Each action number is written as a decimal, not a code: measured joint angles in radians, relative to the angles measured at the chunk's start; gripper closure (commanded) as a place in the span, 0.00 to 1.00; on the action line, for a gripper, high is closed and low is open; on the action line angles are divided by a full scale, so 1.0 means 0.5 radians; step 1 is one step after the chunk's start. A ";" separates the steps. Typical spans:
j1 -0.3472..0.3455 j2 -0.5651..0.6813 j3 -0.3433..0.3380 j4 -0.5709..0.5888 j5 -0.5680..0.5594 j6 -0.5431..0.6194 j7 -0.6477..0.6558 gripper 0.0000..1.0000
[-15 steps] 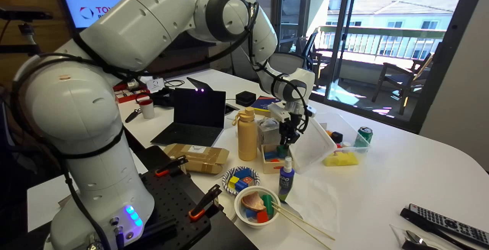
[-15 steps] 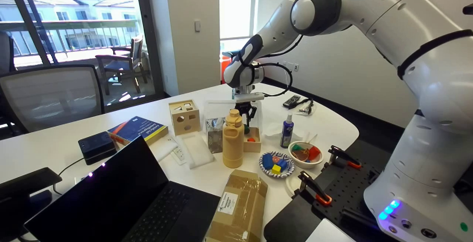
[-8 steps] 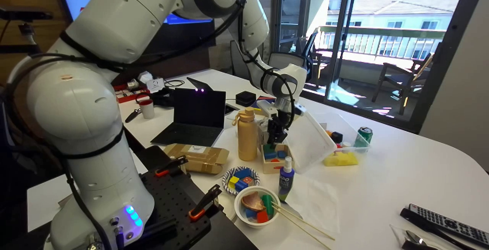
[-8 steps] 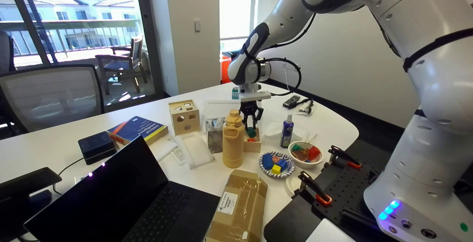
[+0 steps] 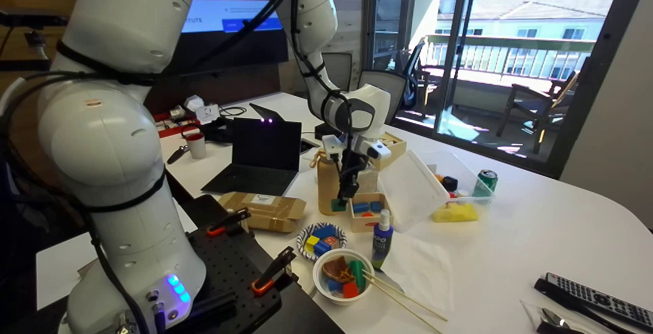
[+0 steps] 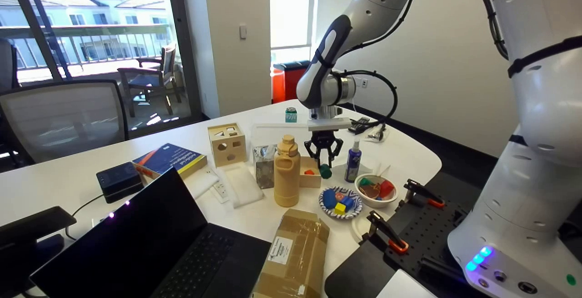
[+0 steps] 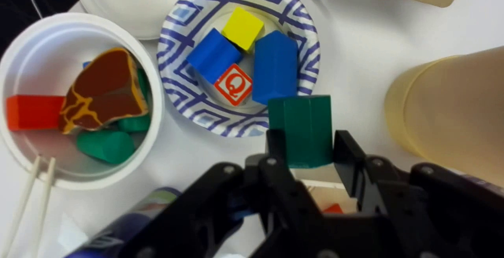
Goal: Remove the green block from the wooden box and put it in the clear white bowl
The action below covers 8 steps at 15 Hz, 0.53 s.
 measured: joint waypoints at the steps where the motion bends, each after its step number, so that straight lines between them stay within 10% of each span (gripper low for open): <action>1: 0.002 -0.040 -0.024 -0.084 0.009 0.070 0.025 0.88; 8: 0.044 -0.136 -0.308 -0.401 -0.055 0.365 0.245 0.88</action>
